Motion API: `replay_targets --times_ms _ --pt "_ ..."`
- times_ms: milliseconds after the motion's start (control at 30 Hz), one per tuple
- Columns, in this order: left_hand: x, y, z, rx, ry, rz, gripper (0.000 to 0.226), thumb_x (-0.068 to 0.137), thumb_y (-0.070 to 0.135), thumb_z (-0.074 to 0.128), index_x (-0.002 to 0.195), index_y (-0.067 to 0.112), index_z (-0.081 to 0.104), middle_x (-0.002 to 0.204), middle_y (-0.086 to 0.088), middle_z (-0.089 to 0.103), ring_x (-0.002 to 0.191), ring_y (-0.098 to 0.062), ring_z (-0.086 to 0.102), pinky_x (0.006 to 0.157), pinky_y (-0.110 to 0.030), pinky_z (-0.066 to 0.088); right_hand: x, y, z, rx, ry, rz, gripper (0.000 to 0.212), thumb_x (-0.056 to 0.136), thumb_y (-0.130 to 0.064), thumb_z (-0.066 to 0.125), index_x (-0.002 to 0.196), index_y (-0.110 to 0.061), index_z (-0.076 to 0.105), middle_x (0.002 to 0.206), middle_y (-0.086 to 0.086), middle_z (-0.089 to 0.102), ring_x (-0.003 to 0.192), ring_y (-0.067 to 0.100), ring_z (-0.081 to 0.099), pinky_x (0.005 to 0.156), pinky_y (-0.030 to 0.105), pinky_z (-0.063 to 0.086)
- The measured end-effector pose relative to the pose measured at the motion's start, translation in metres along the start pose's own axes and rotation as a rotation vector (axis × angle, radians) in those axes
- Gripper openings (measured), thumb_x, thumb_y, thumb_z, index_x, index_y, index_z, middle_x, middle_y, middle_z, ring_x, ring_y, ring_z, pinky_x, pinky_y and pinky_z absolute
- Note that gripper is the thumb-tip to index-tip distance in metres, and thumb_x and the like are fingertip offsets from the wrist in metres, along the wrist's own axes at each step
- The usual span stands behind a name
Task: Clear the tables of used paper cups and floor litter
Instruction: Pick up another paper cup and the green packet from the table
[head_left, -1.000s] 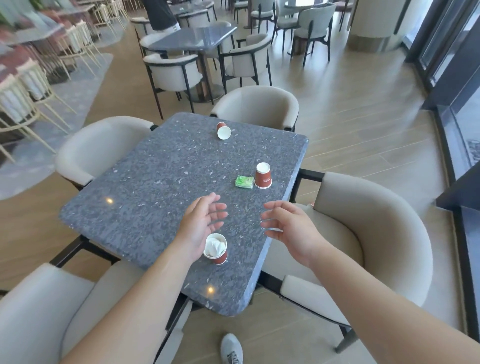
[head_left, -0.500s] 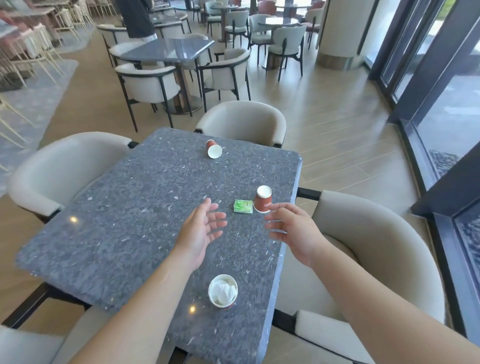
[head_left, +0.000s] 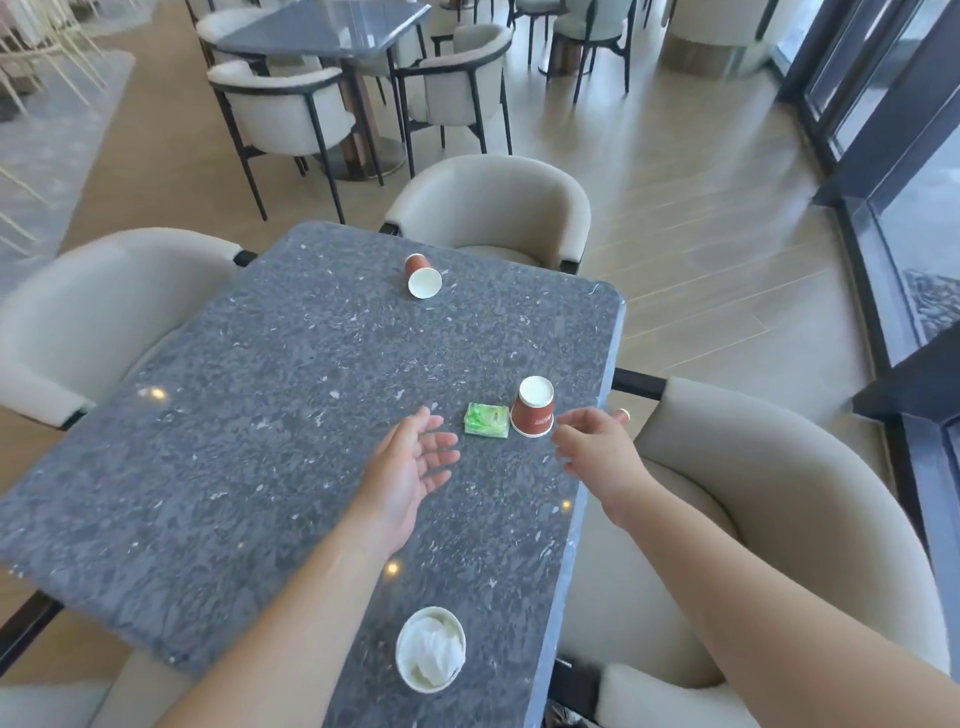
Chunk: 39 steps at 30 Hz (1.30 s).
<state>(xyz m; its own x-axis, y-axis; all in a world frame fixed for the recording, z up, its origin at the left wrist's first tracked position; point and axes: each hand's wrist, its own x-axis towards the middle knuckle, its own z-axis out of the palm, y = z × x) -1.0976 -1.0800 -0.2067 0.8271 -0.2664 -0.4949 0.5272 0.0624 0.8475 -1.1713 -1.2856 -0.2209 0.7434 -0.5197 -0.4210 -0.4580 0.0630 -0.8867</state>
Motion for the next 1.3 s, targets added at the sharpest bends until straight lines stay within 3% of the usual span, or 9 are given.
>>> replay_targets --times_ms 167,233,367,500,700,900,1033,1167,1300 --pt "0.027 -0.003 0.016 0.005 0.054 -0.019 0.033 0.095 0.043 0.052 0.11 0.015 0.064 0.093 -0.004 0.073 0.081 -0.016 0.068 0.075 -0.033 0.051 0.057 0.0 -0.001 -0.221 0.008 -0.049 0.033 0.078 -0.037 0.065 0.104 -0.02 0.055 0.094 -0.005 0.06 0.068 0.013 0.06 0.052 0.027 0.047" --pt "0.037 -0.005 0.022 0.017 0.066 -0.024 0.033 0.095 0.043 0.052 0.11 0.016 0.064 0.092 -0.004 0.073 0.083 -0.017 0.069 0.076 -0.034 0.051 0.081 0.004 -0.003 -0.314 0.029 -0.078 0.04 0.078 -0.035 0.068 0.112 -0.019 0.054 0.105 -0.001 0.056 0.079 0.019 0.062 0.058 0.032 0.051" --pt "0.053 -0.011 0.029 0.019 0.099 -0.046 0.032 0.096 0.041 0.053 0.11 0.015 0.065 0.092 -0.004 0.073 0.081 -0.016 0.069 0.076 -0.034 0.05 0.119 0.013 0.001 -0.51 0.025 -0.142 0.055 0.079 -0.03 0.066 0.129 -0.02 0.048 0.126 0.004 0.048 0.095 0.016 0.053 0.061 0.022 0.041" --pt "0.062 -0.018 0.034 0.007 0.126 -0.076 0.031 0.097 0.039 0.052 0.11 0.014 0.064 0.092 -0.005 0.072 0.081 -0.017 0.068 0.076 -0.034 0.049 0.14 0.018 0.013 -0.673 -0.062 -0.186 0.069 0.075 -0.04 0.069 0.136 -0.023 0.041 0.132 0.006 0.042 0.115 0.028 0.051 0.079 0.037 0.045" --pt "0.067 -0.021 0.039 0.0 0.131 -0.094 0.028 0.098 0.037 0.05 0.108 0.014 0.064 0.09 -0.004 0.071 0.08 -0.017 0.067 0.077 -0.035 0.048 0.151 0.028 0.025 -0.835 -0.135 -0.236 0.065 0.081 -0.047 0.064 0.139 -0.029 0.038 0.127 0.008 0.041 0.117 0.033 0.045 0.087 0.045 0.048" --pt "0.065 -0.022 0.038 0.016 0.105 -0.091 0.029 0.098 0.036 0.05 0.109 0.013 0.064 0.093 -0.005 0.071 0.083 -0.018 0.067 0.079 -0.037 0.049 0.147 0.032 0.018 -0.871 -0.091 -0.226 0.058 0.079 -0.05 0.062 0.127 -0.024 0.043 0.118 0.006 0.044 0.11 0.032 0.05 0.074 0.039 0.044" --pt "0.061 -0.021 0.039 0.011 0.085 -0.09 0.03 0.098 0.036 0.051 0.111 0.012 0.064 0.094 -0.007 0.071 0.085 -0.02 0.067 0.08 -0.037 0.05 0.133 0.03 0.008 -0.749 -0.012 -0.168 0.051 0.073 -0.039 0.067 0.115 -0.02 0.045 0.108 0.001 0.042 0.096 0.027 0.053 0.068 0.034 0.044" --pt "0.054 -0.02 0.041 0.039 0.069 -0.082 0.026 0.096 0.035 0.055 0.107 0.014 0.065 0.095 -0.007 0.072 0.084 -0.019 0.067 0.079 -0.037 0.051 0.108 0.023 0.002 -0.305 -0.006 -0.018 0.046 0.073 -0.038 0.07 0.109 -0.024 0.046 0.102 -0.001 0.054 0.068 0.014 0.06 0.039 0.02 0.044" --pt "0.047 -0.019 0.04 0.152 0.109 -0.036 0.032 0.092 0.038 0.062 0.118 0.02 0.055 0.114 -0.002 0.064 0.101 -0.016 0.063 0.078 -0.033 0.051 0.08 0.016 0.01 0.1 -0.108 0.101 0.037 0.079 -0.034 0.07 0.107 -0.019 0.052 0.106 0.006 0.06 0.079 0.018 0.064 0.064 0.033 0.055"
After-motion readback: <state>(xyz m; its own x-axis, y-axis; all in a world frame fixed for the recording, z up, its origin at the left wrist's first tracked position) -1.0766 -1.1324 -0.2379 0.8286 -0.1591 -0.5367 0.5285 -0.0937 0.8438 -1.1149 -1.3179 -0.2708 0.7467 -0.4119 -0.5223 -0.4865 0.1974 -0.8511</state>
